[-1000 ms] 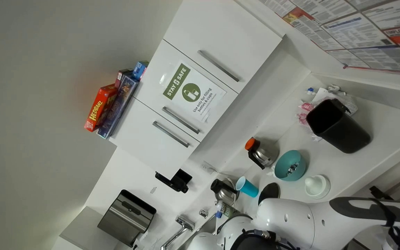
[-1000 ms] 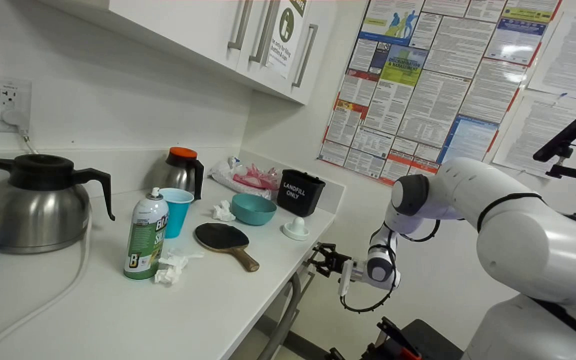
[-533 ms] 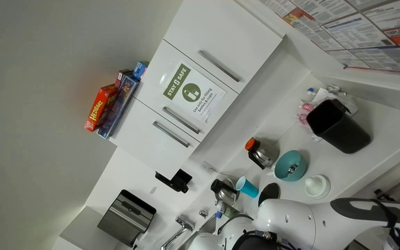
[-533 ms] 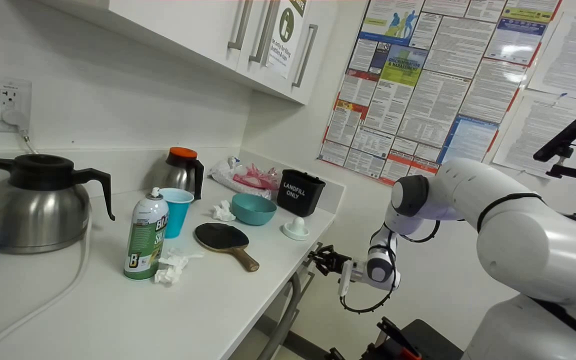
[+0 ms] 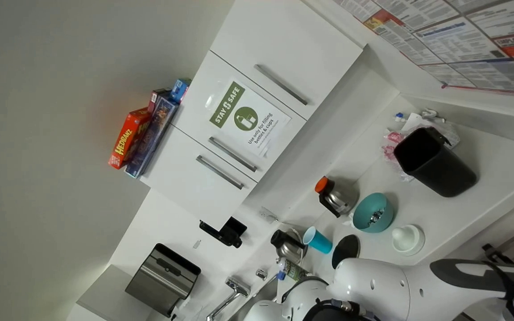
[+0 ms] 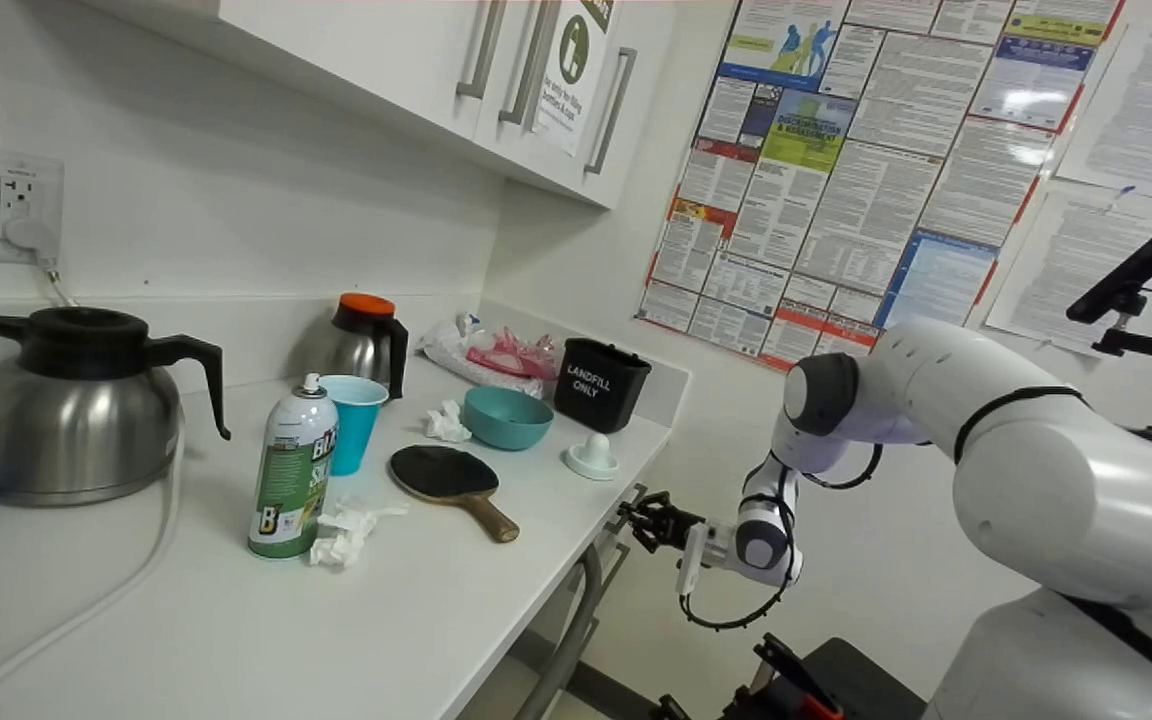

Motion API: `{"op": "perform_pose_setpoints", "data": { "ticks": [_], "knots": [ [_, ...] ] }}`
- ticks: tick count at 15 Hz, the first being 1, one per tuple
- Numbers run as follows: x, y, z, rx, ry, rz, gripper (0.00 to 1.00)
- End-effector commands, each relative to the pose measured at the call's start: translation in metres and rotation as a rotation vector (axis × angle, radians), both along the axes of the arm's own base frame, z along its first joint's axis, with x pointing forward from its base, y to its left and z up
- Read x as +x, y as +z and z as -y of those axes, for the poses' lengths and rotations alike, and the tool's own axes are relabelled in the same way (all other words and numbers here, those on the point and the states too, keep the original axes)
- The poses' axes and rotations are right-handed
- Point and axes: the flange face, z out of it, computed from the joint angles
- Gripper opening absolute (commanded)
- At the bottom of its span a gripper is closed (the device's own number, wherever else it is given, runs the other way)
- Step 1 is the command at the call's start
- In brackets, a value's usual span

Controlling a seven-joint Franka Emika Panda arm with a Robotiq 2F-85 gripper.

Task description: Open the drawer on the far right

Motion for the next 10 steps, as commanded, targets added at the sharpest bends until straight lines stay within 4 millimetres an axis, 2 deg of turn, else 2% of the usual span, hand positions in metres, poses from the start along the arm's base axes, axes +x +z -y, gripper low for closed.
{"op": "perform_pose_setpoints", "data": {
  "ticks": [1, 10],
  "knots": [
    [-0.035, -0.017, 0.017, 0.059, -0.033, 0.022, 0.04],
    [-0.128, -0.044, 0.059, 0.169, -0.087, 0.059, 0.04]
  ]
}}
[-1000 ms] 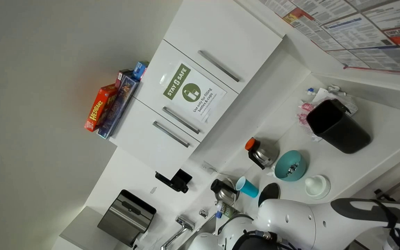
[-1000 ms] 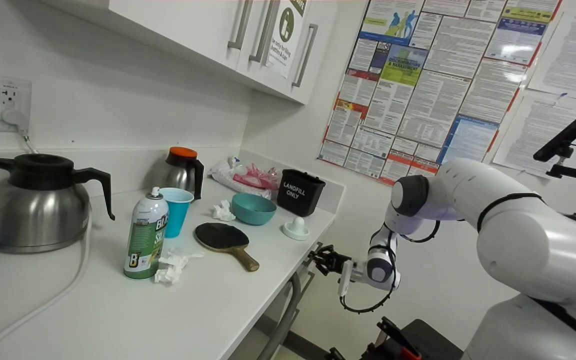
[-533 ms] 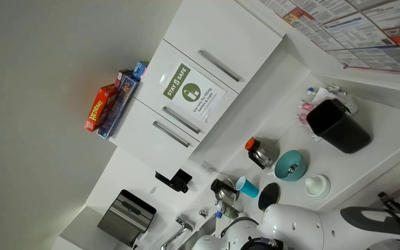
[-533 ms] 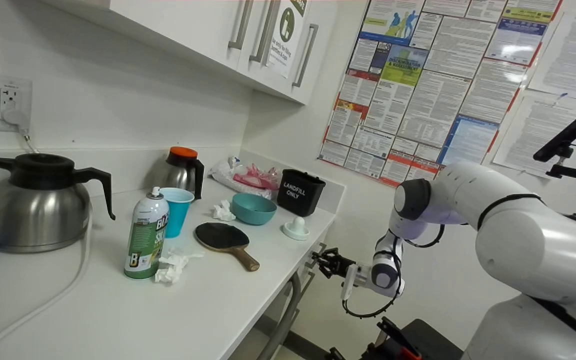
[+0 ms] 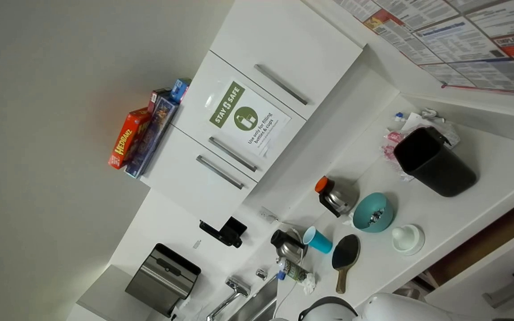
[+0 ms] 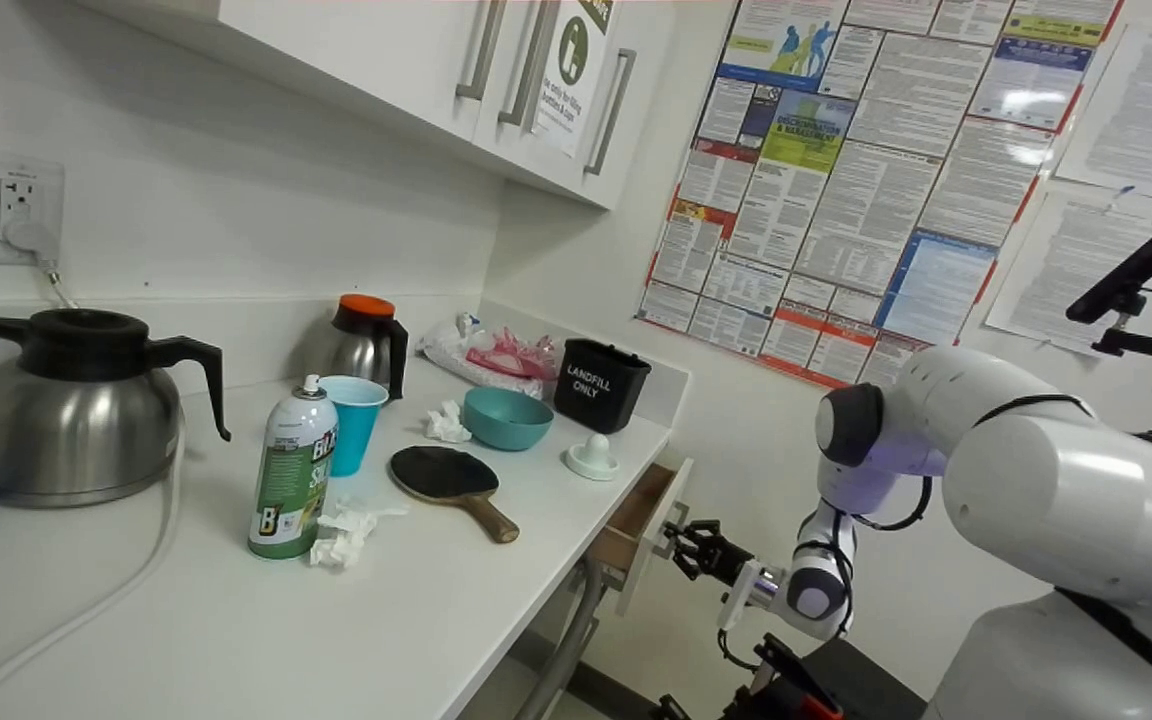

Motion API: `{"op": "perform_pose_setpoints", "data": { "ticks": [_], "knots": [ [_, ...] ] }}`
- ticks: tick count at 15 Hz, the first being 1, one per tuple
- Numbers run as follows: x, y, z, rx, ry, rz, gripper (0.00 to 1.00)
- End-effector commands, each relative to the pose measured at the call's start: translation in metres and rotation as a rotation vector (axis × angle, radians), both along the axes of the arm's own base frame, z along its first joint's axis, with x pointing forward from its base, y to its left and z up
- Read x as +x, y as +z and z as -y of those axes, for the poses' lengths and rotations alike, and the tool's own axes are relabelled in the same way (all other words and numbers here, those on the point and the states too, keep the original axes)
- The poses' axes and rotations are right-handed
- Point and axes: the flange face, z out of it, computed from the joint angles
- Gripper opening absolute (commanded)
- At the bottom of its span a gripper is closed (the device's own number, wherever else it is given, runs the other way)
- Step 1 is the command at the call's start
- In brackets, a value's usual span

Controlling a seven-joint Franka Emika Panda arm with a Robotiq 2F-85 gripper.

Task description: Open the drawer on the far right

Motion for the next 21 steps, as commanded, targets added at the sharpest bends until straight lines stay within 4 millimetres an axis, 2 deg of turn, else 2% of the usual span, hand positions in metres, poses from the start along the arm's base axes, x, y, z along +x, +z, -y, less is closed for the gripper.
{"op": "perform_pose_setpoints", "data": {
  "ticks": [1, 2, 7, 14, 18, 21],
  "knots": [
    [-0.045, -0.02, 0.023, 0.048, -0.032, -0.07, 0.04],
    [-0.056, -0.009, 0.025, 0.05, -0.035, -0.08, 0.04],
    [-0.109, -0.016, 0.052, 0.036, -0.048, -0.138, 0.04],
    [-0.178, -0.019, 0.077, 0.034, -0.089, -0.18, 0.04],
    [-0.208, -0.02, 0.089, 0.037, -0.114, -0.193, 0.04],
    [-0.217, -0.019, 0.096, 0.036, -0.124, -0.198, 0.04]
  ]
}}
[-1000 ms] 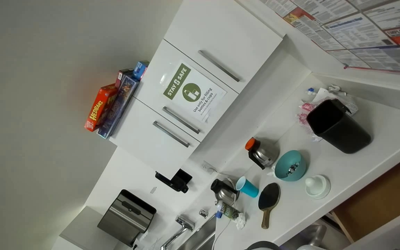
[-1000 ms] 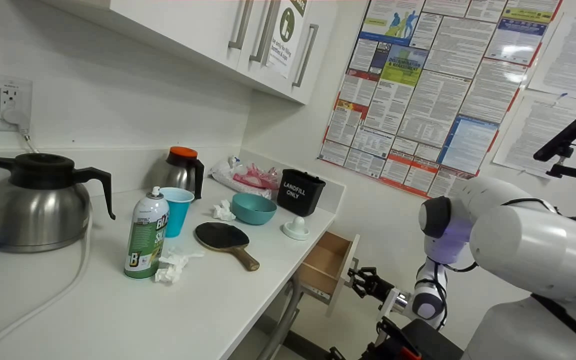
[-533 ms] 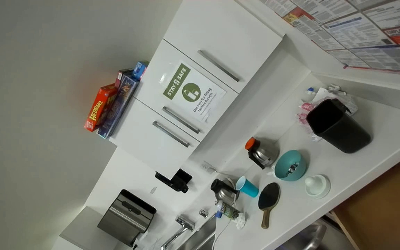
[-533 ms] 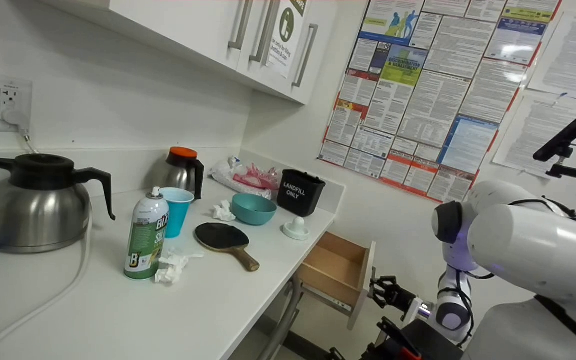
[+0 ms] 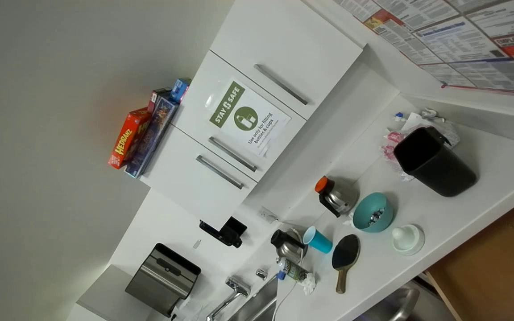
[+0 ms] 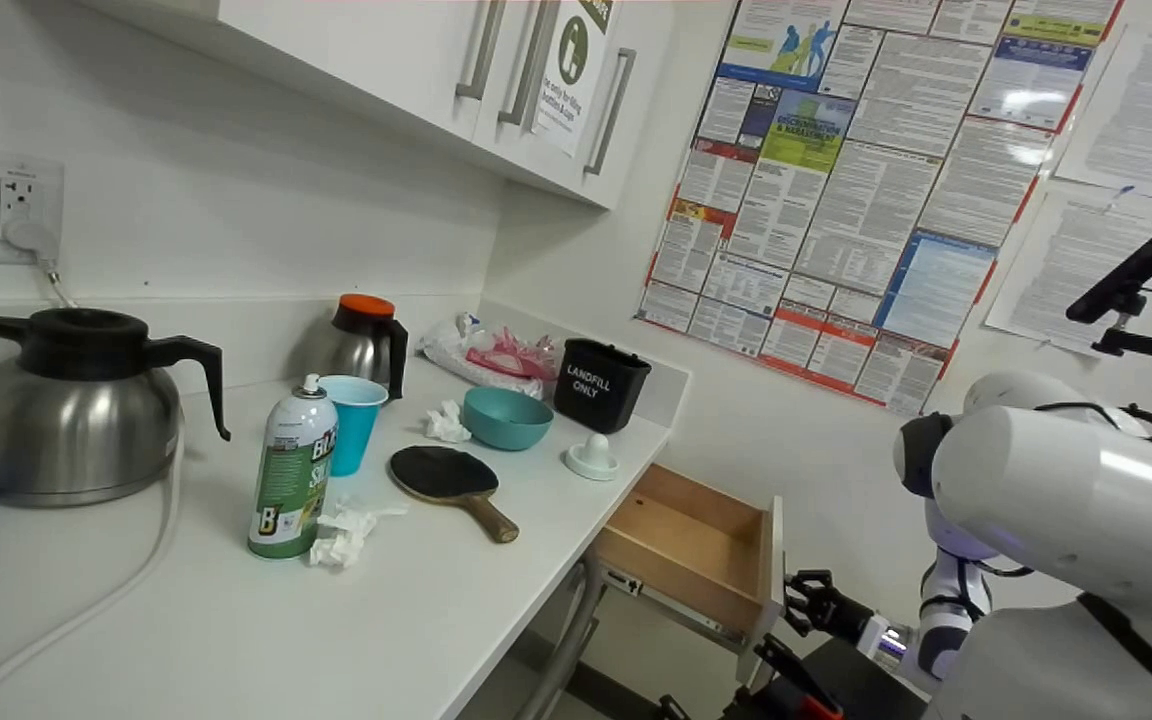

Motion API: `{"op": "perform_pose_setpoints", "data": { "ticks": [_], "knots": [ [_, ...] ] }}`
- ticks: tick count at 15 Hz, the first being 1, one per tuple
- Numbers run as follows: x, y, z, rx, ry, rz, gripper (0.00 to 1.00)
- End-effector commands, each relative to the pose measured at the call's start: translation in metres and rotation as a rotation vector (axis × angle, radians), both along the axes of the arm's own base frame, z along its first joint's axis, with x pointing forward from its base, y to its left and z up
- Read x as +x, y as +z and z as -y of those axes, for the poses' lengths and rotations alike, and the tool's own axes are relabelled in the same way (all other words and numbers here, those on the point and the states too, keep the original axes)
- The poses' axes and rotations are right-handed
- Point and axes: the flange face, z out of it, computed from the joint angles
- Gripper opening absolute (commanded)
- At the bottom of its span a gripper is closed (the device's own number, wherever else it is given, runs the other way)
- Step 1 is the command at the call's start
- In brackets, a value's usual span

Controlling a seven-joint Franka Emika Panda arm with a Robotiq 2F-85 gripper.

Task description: Open the drawer on the far right

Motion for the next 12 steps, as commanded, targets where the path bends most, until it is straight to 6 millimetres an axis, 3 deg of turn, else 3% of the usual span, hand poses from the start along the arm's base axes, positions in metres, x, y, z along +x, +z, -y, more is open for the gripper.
{"op": "perform_pose_setpoints", "data": {
  "ticks": [1, 6, 7, 9, 12],
  "knots": [
    [-0.0224, -0.0252, 0.0101, 0.022, -0.046, -0.132, 0.04],
    [-0.0224, -0.0193, 0.0124, 0.011, -0.04, -0.125, 0.04],
    [-0.022, -0.0184, 0.0123, 0.011, -0.037, -0.125, 0.41],
    [-0.0217, -0.0186, 0.0117, 0.017, -0.032, -0.136, 0.48],
    [-0.0224, -0.0189, 0.0106, 0.018, -0.02, -0.167, 0.7]
  ]
}}
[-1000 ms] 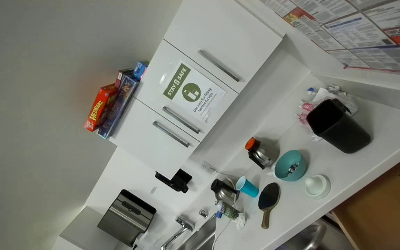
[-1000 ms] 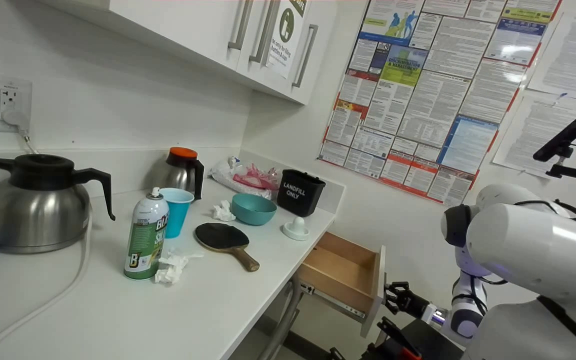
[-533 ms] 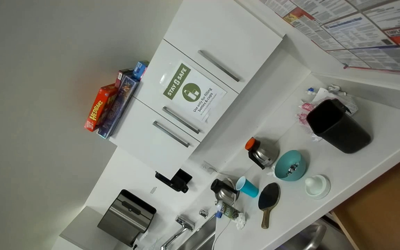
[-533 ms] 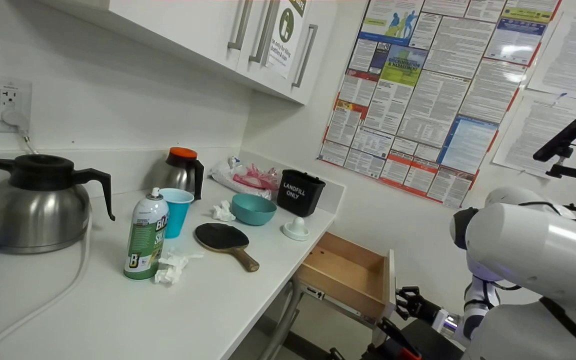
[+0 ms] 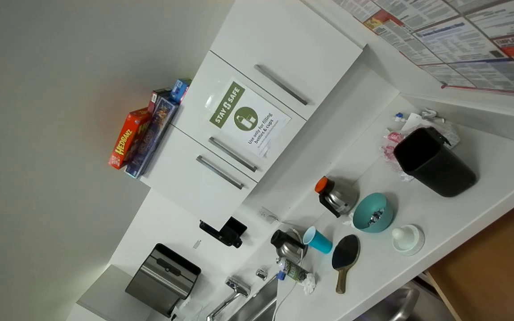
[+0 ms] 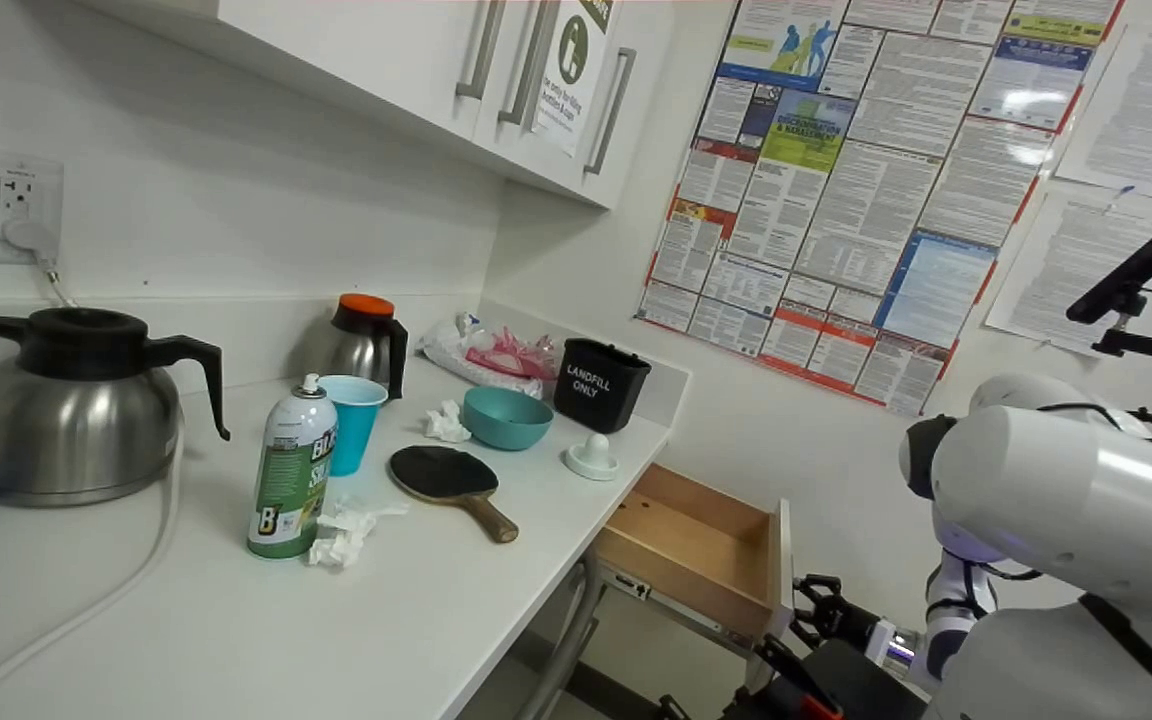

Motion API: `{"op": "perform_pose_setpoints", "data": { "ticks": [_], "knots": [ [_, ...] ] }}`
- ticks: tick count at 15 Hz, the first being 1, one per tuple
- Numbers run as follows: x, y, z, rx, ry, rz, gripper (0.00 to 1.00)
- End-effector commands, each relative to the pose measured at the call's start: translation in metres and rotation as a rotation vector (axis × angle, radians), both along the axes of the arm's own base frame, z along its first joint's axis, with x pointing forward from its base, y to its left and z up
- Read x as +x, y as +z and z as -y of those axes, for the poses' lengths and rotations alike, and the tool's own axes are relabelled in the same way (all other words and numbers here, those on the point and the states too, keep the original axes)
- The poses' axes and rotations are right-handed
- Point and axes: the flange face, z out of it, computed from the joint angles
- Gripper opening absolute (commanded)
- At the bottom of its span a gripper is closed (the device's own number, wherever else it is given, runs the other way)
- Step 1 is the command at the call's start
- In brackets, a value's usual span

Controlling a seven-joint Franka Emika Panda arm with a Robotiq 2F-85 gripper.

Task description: Open the drawer on the far right

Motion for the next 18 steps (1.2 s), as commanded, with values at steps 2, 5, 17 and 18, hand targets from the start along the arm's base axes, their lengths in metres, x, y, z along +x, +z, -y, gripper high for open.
{"op": "perform_pose_setpoints", "data": {
  "ticks": [2, 5, 17, 18],
  "knots": [
    [-0.011, -0.009, 0.004, -0.007, -0.012, -0.118, 0.85],
    [-0.019, 0.003, 0.002, -0.033, -0.013, -0.145, 1.0],
    [-0.05, 0.068, -0.024, -0.269, -0.098, -0.032, 1.0],
    [-0.052, 0.079, -0.031, -0.276, -0.105, -0.039, 1.0]
  ]
}}
